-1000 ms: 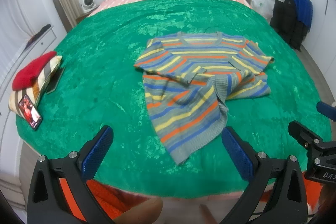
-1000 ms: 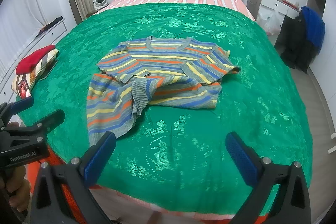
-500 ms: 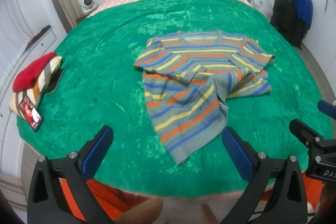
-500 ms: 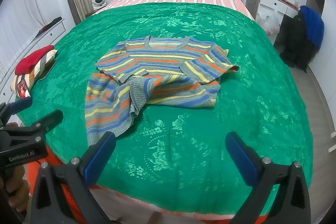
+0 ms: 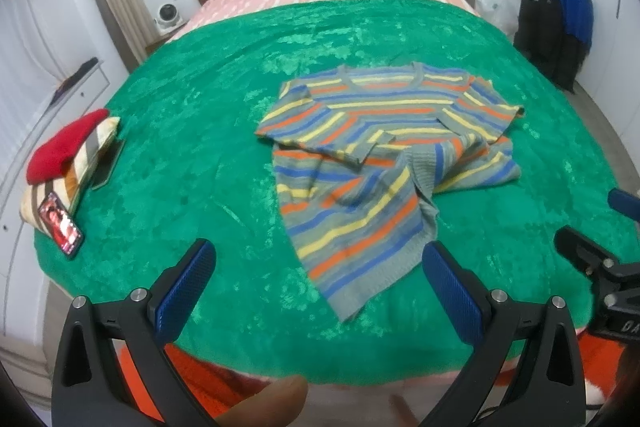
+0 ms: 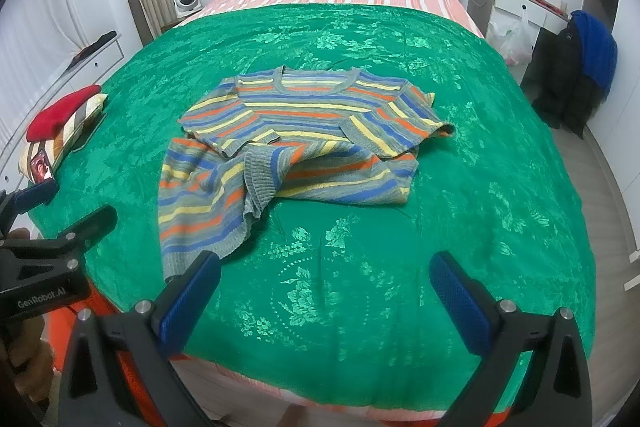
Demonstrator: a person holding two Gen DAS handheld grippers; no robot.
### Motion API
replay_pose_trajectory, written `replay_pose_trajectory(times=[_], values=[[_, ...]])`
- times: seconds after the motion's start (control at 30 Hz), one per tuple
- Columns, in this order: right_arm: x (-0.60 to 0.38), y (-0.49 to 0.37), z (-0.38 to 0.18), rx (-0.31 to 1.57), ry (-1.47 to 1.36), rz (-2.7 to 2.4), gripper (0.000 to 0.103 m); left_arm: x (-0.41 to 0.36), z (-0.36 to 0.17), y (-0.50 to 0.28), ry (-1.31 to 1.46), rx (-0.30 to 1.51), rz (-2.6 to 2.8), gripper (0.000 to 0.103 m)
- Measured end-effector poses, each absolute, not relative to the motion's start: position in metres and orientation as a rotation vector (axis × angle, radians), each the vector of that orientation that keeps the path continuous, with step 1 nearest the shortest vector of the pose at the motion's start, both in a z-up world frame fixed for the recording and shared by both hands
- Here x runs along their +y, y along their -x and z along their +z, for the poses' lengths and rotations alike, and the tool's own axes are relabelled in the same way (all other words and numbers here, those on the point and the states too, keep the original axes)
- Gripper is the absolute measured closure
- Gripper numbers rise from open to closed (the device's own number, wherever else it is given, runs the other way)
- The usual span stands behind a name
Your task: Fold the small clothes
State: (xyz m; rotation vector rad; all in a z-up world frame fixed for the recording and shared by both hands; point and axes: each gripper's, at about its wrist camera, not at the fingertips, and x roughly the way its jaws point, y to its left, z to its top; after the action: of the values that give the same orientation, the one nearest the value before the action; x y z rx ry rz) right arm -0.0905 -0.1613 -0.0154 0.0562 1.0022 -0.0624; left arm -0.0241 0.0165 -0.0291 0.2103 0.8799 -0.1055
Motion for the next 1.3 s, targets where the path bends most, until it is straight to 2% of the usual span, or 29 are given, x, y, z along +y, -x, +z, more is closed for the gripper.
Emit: replay_pose_trajectory(times=[0.13,0.27,0.63,0.77,0.97,1.03,1.07,1.1,1.13,1.17,1.2,1.23,1.27,1.3], values=[[-0.167,0.092,-0.013,0.988,-0.067,-0.079,0.000,0.024,-0.044,0.016,-0.269,0.889,-0.035,0.000],[-0.176,0.091,-0.014,0.975,-0.082,-0.100,0.000,0.045,-0.062,0.010,-0.182,0.973,-0.059,0.000],[-0.199,0.086,-0.059,1.005,-0.165,-0.105,0.000,0.047,-0.131,-0.005,-0.124,1.134,-0.115,0.000],[-0.201,0.081,-0.064,0.991,-0.169,-0.074,0.000,0.044,-0.139,-0.007,-0.059,1.144,-0.201,0.000],[-0.206,0.030,-0.078,0.975,-0.255,0.033,0.000,0.033,-0.164,-0.024,-0.051,1.178,-0.240,0.002],[-0.207,-0.007,-0.093,1.020,-0.348,0.092,0.000,0.029,-0.169,-0.026,-0.046,1.180,-0.245,0.015],[-0.207,-0.021,-0.100,1.037,-0.382,0.101,0.000,0.028,-0.172,-0.027,-0.048,1.188,-0.243,0.031],[-0.207,-0.041,-0.111,1.068,-0.433,0.108,0.000,0.027,-0.174,-0.028,-0.050,1.198,-0.244,0.042],[-0.207,-0.053,-0.119,1.088,-0.473,0.111,0.000,0.025,-0.175,-0.029,-0.051,1.196,-0.242,0.046],[-0.207,-0.063,-0.127,1.105,-0.521,0.115,0.001,0.026,-0.174,-0.028,-0.045,1.182,-0.242,0.062],[-0.209,-0.074,-0.137,1.120,-0.596,0.139,0.012,0.026,-0.174,-0.028,-0.039,1.172,-0.245,0.091],[-0.209,-0.080,-0.143,1.128,-0.633,0.158,0.026,0.027,-0.173,-0.028,-0.026,1.174,-0.258,0.098],[-0.210,-0.083,-0.147,1.135,-0.650,0.166,0.063,0.031,-0.172,-0.027,-0.009,1.177,-0.264,0.098],[-0.213,-0.079,-0.147,1.131,-0.652,0.140,0.093,0.036,-0.169,-0.026,0.015,1.178,-0.271,0.099]])
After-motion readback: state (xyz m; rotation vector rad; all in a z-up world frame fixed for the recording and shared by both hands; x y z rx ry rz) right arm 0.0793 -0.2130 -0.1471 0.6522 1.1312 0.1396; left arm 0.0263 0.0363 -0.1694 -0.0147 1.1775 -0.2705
